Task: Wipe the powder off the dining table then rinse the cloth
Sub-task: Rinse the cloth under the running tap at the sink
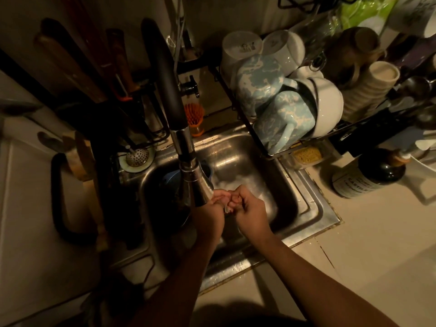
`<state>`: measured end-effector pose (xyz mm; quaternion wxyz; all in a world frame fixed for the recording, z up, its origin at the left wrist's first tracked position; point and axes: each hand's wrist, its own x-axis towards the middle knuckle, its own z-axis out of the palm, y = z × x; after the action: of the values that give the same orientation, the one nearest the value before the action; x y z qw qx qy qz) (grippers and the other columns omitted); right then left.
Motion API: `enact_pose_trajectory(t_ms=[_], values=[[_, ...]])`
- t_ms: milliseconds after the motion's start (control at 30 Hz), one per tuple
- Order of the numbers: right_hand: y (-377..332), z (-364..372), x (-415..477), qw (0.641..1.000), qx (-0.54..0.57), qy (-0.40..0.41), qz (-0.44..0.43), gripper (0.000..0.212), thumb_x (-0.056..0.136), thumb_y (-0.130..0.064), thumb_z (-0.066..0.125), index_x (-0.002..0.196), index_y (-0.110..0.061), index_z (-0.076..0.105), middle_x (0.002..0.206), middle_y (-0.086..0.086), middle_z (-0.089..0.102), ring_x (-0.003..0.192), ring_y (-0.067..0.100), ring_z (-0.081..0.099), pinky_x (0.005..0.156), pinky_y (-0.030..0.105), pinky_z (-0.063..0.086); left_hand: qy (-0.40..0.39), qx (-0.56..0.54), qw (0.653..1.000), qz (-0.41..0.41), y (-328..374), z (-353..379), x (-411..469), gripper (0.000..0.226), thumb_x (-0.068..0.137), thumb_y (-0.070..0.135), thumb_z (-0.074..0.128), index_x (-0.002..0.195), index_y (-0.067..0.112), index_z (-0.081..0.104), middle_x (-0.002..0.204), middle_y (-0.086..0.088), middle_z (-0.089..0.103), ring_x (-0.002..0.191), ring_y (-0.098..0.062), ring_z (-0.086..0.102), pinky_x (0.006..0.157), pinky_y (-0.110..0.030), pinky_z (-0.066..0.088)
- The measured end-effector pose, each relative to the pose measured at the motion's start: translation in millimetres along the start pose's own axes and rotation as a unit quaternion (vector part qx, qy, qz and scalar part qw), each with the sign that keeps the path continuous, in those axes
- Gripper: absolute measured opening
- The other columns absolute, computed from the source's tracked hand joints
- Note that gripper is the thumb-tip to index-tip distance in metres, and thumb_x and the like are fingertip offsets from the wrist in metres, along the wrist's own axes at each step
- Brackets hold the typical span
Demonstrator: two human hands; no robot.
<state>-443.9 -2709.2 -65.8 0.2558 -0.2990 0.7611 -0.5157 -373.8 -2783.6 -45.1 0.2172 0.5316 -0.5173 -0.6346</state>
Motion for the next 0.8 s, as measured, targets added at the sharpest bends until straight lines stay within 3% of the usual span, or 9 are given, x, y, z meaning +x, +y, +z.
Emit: enact_pose_trajectory(t_ms=[133,233,300,367,433,500,667,733,800], values=[[4.7,2.4,-5.2,0.999,-0.028,-0.013,-0.031,0.03,0.085,0.0,0.054,0.079,-0.029,0.052,0.068,-0.019,0.058,0.066,-0.002,0.055,0.06,0.012,0.038,0.035,0.022,0.999,-0.015,-2.5,-5.3,-5.5,0.017,0.086,-0.01,0.056,0.089,-0.005,0.072,0.084,-0.014,0.073,0.059,-0.001,0.064,0.058,-0.008,0.05],[1.5,5.0,-5.1,0.998,0.01,-0.043,0.032,0.035,0.09,-0.001,0.062,0.081,-0.035,0.057,0.072,-0.024,0.065,0.071,-0.004,0.06,0.067,0.011,0.041,0.056,0.011,0.998,-0.025,-6.7,-12.1,-3.1,0.016,0.085,-0.002,0.062,0.099,-0.003,0.071,0.092,-0.016,0.073,0.073,-0.01,0.07,0.064,-0.014,0.055],[-0.6,3.3,-2.7,0.992,0.084,-0.058,0.075,0.013,0.091,-0.015,0.066,0.094,-0.027,0.07,0.089,-0.014,0.074,0.087,0.004,0.068,0.083,0.024,0.051,0.092,0.011,0.995,-0.038,-18.4,-17.5,9.7,0.048,0.075,0.029,0.073,0.112,-0.001,0.066,0.105,-0.017,0.072,0.093,-0.024,0.071,0.083,-0.033,0.059],[-5.1,-2.8,-0.4,0.964,0.202,-0.093,0.144,0.029,0.096,-0.037,0.059,0.116,-0.018,0.07,0.11,0.008,0.075,0.106,0.029,0.069,0.096,0.045,0.053,0.133,0.053,0.99,-0.01,-64.6,-24.8,43.0,0.086,0.057,0.06,0.063,0.117,-0.002,0.064,0.111,-0.015,0.07,0.103,-0.027,0.068,0.093,-0.045,0.054],[-10.3,-11.4,-0.6,0.918,0.287,-0.119,0.247,0.042,0.102,-0.046,0.045,0.126,-0.017,0.065,0.115,0.019,0.072,0.106,0.037,0.069,0.097,0.05,0.053,0.137,0.085,0.987,0.01,-85.3,-25.1,57.2,0.094,0.054,0.067,0.059,0.117,-0.003,0.063,0.112,-0.016,0.068,0.107,-0.027,0.066,0.097,-0.046,0.051],[-9.7,-16.5,0.7,0.902,0.293,-0.137,0.285,0.037,0.105,-0.041,0.042,0.122,-0.019,0.067,0.11,0.02,0.073,0.092,0.032,0.071,0.089,0.045,0.058,0.057,0.101,0.993,0.014,-50.9,-26.2,33.6,0.083,0.063,0.064,0.067,0.12,0.004,0.062,0.114,-0.013,0.068,0.109,-0.026,0.065,0.099,-0.046,0.05],[-12.6,-19.4,5.5,0.917,0.252,-0.128,0.281,0.02,0.101,-0.001,0.046,0.107,-0.007,0.065,0.096,0.014,0.072,0.079,0.019,0.07,0.071,0.033,0.061,-0.12,0.103,0.984,0.086,-2.6,-21.8,-5.2,0.032,0.089,-0.002,0.064,0.119,0.01,0.063,0.11,-0.009,0.069,0.102,-0.02,0.068,0.083,-0.026,0.056],[-12.7,-19.6,6.4,0.927,0.238,-0.126,0.263,0.015,0.1,0.0,0.049,0.11,0.002,0.061,0.09,0.014,0.071,0.07,0.015,0.068,0.059,0.026,0.057,-0.097,0.099,0.987,0.085,-2.7,-19.2,-5.3,0.022,0.087,0.003,0.062,0.106,0.013,0.067,0.1,-0.01,0.071,0.094,-0.025,0.07,0.079,-0.036,0.059],[-14.2,-18.7,4.7,0.92,0.262,-0.134,0.259,0.026,0.103,-0.014,0.05,0.119,0.004,0.06,0.098,0.015,0.073,0.078,0.017,0.07,0.064,0.025,0.056,-0.063,0.092,0.991,0.075,-11.6,-19.4,3.4,0.031,0.078,0.018,0.056,0.106,0.008,0.066,0.099,-0.013,0.071,0.092,-0.029,0.07,0.083,-0.046,0.058]])
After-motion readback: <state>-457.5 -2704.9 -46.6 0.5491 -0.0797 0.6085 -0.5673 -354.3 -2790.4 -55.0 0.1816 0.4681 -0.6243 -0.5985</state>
